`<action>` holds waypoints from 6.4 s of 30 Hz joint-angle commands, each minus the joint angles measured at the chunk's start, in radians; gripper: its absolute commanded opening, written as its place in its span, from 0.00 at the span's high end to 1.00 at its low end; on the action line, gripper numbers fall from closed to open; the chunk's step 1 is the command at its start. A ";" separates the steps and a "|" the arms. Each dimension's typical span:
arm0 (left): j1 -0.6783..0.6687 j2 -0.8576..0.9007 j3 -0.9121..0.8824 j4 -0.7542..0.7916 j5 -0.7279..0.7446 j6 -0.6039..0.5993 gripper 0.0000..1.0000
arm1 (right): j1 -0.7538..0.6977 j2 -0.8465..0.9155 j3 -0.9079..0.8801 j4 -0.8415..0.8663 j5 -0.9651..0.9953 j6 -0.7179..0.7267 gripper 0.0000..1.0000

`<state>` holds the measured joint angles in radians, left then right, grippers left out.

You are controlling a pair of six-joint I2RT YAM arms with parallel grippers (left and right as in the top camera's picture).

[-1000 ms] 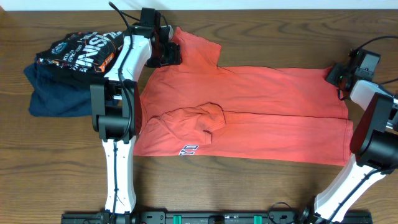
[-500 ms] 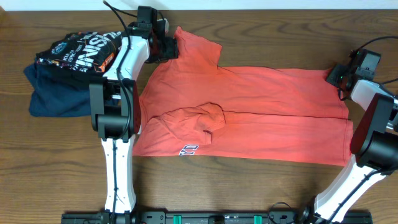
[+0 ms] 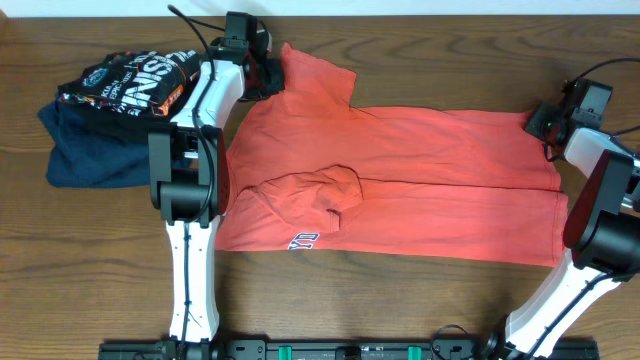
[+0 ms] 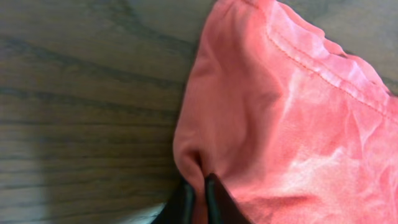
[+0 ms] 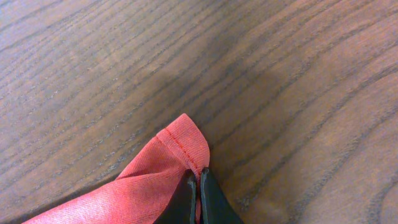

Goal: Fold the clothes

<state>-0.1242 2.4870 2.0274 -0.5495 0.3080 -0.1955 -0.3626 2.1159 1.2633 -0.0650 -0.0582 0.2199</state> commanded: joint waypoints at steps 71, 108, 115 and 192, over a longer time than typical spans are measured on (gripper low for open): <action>0.068 -0.577 -0.412 -1.034 0.103 0.312 0.94 | -0.118 -0.491 -0.021 -1.025 0.268 -0.048 0.99; 0.062 -0.610 -0.591 -0.936 0.099 0.288 0.83 | -0.118 -0.491 -0.021 -1.121 0.302 -0.049 0.99; 0.062 -0.610 -0.591 -0.893 0.100 0.277 0.83 | -0.118 -0.491 -0.021 -1.122 0.304 -0.049 0.99; -0.495 -0.579 -0.618 -0.390 0.012 -0.315 0.53 | -0.207 -0.490 -0.312 -0.832 0.117 -0.079 0.20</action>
<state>-0.6106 1.8809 1.4185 -0.9360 0.3790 -0.3885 -0.5575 1.6409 0.9543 -0.8986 0.0673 0.1478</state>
